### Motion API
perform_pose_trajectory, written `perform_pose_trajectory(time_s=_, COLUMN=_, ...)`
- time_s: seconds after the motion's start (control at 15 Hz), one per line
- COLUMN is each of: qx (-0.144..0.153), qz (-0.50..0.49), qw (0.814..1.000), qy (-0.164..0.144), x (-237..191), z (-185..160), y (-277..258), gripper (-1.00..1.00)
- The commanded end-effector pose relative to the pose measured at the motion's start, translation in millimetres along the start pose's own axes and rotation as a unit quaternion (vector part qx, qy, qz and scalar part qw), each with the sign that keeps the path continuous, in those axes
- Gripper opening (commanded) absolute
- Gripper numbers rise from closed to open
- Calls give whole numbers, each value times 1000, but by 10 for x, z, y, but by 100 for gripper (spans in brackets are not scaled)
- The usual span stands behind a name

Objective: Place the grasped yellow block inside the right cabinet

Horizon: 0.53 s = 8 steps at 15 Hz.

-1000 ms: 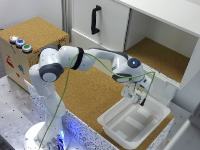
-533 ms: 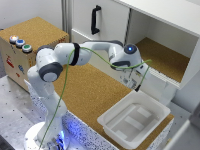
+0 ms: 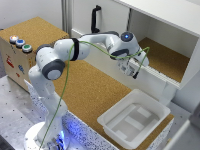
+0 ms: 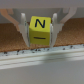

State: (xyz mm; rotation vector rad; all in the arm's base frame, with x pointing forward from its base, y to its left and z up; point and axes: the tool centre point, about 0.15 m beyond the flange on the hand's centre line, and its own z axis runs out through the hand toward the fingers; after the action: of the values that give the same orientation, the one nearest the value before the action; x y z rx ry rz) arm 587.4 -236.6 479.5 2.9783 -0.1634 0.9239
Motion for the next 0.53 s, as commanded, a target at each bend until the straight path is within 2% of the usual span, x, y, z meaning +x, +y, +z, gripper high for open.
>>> perform_pose_trajectory(time_s=0.0, qx=-5, qz=-11, qw=999, qy=-48, x=543, z=453, y=67, gripper=-100)
perform_pose_trajectory(time_s=0.33, qx=-4, qz=-35, qw=997, qy=-62, x=617, z=631, y=92, gripper=-100)
perform_pose_trajectory(time_s=0.4, qx=-7, qz=-38, qw=997, qy=-61, x=585, z=627, y=84, gripper=100)
perform_pose_trajectory(time_s=0.47, qx=-6, qz=-37, qw=998, qy=-58, x=573, z=601, y=87, gripper=100)
